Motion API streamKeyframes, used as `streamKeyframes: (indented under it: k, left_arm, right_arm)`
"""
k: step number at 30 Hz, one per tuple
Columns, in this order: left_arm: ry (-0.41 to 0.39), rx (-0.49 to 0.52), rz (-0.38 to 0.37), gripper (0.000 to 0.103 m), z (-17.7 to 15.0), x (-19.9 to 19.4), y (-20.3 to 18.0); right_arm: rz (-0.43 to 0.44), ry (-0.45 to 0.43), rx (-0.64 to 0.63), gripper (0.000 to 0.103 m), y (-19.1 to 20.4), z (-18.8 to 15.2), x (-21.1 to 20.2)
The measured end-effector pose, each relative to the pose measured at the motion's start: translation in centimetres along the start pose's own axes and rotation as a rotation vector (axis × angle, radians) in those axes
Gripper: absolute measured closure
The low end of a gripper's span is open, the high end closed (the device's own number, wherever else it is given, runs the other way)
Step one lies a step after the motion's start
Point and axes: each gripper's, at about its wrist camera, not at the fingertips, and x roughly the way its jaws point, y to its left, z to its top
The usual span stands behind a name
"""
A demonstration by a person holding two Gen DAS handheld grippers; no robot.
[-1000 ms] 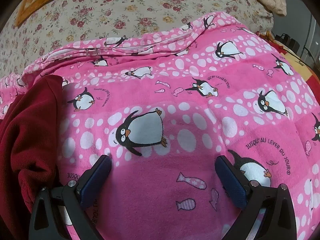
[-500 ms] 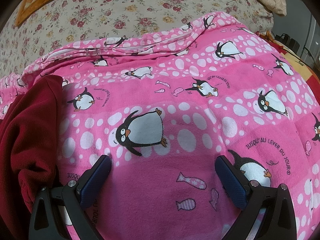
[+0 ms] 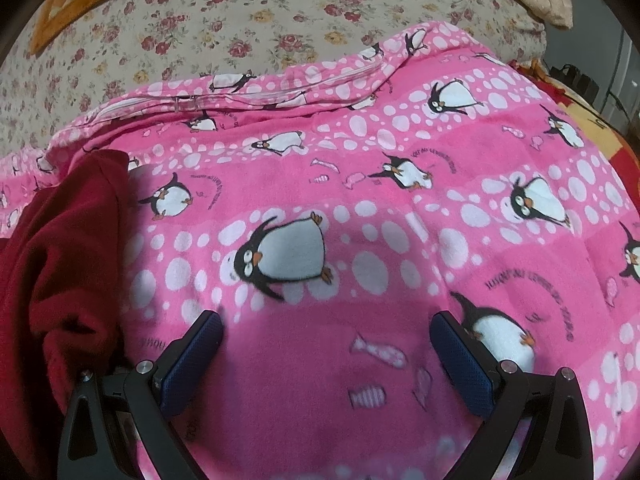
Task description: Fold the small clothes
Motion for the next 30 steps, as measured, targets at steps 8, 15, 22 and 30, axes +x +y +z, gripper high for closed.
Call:
streamKeyframes:
  k: [8, 15, 22, 30]
  left_arm:
    - [-0.052, 0.012, -0.037, 0.001, -0.9, -3.9, -0.4]
    - [-0.108, 0.032, -0.081, 0.001, -1.0, -7.2, -1.4]
    - [-0.144, 0.059, -0.106, 0.001, -1.4, -9.5, -3.8]
    - [-0.163, 0.142, -0.083, 0.001, -1.8, -10.2, -6.0]
  right_arm:
    - [0.081, 0.009, -0.001, 0.000, -2.2, -2.0, -6.5]
    - [0.135, -0.012, -0.083, 0.000, -5.0, -2.8, -15.5]
    - [0.304, 0.000, -0.115, 0.000, -1.7, -3.1, -20.1]
    - [0.449, 0.012, -0.250, 0.000, 9.4, -3.6, -18.6]
